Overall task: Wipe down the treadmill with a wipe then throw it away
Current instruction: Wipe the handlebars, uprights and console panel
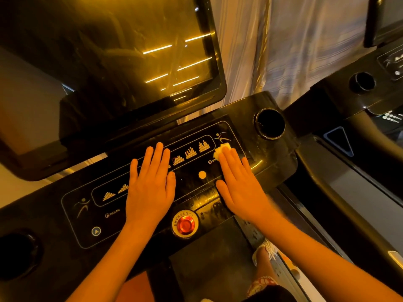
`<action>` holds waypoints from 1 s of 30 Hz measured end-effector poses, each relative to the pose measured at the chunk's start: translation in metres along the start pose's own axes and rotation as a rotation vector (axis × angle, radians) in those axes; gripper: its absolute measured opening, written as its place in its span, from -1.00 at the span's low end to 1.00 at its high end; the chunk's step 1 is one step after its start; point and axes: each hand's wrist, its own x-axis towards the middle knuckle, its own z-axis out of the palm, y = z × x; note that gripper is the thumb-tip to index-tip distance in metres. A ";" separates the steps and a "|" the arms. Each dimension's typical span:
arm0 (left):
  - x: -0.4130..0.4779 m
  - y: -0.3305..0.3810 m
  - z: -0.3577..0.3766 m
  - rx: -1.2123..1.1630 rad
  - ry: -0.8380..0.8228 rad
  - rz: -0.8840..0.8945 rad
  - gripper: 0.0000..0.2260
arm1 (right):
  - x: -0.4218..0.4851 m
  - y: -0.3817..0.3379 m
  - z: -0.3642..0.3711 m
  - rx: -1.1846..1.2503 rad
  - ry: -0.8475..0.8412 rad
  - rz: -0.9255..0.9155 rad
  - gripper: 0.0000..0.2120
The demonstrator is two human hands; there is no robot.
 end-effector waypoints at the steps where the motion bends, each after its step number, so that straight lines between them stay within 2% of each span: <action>1: 0.000 0.000 0.000 0.000 0.000 -0.001 -0.49 | -0.007 0.001 0.003 -0.004 -0.011 0.012 -0.37; 9: 0.000 0.000 0.000 -0.005 0.001 -0.001 -0.49 | 0.047 -0.002 -0.006 -0.002 0.010 0.052 -0.35; 16: 0.001 0.000 0.000 -0.005 -0.006 -0.002 -0.49 | -0.014 -0.001 0.005 0.024 -0.046 0.068 -0.36; 25: 0.000 0.000 0.000 0.006 0.005 0.004 -0.50 | 0.118 -0.009 -0.023 -0.001 0.045 0.052 -0.39; 30: 0.000 -0.001 0.000 0.005 -0.008 -0.002 -0.49 | 0.081 -0.010 -0.017 0.076 0.032 0.036 -0.39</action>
